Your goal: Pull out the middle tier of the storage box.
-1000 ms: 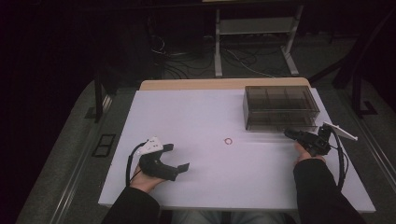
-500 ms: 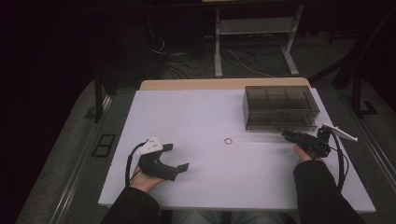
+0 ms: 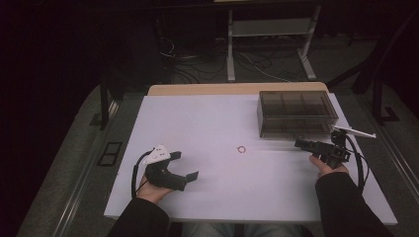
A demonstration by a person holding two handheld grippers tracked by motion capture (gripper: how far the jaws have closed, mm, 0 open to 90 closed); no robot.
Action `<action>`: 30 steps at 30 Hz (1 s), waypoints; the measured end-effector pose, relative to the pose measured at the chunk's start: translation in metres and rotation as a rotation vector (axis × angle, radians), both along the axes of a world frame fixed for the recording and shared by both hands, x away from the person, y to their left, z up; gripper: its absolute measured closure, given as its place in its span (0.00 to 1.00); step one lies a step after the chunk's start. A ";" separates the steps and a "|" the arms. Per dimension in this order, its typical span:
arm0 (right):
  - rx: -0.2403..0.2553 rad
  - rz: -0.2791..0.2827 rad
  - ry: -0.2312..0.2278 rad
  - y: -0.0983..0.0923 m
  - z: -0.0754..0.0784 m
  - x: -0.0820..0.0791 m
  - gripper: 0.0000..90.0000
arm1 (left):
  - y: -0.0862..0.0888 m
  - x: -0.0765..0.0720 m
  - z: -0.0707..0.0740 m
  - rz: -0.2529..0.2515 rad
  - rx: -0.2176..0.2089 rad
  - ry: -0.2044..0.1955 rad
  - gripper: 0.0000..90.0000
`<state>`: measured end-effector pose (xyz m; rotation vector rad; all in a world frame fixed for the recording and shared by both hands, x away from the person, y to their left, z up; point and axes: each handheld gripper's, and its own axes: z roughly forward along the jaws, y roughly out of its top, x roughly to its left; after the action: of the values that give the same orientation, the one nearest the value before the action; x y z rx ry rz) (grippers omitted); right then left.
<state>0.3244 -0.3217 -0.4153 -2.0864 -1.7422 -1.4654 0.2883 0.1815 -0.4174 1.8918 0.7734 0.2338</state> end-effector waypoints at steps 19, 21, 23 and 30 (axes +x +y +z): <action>-0.236 0.225 0.053 0.009 0.028 0.009 0.45 | 0.000 0.000 0.000 0.007 -0.003 0.002 0.00; -0.246 0.238 0.060 0.010 0.031 0.011 0.44 | 0.000 -0.001 0.000 0.008 -0.004 0.002 0.00; -0.257 0.253 0.066 0.010 0.033 0.013 0.44 | 0.000 -0.001 0.000 0.010 -0.007 -0.001 0.00; -0.293 0.396 0.075 0.013 0.045 0.023 0.42 | 0.000 -0.001 0.000 0.009 -0.006 0.000 0.00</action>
<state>0.3479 -0.3087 -0.3698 -1.7313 -2.2854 -1.0639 0.2873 0.1817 -0.4173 1.8835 0.7817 0.2373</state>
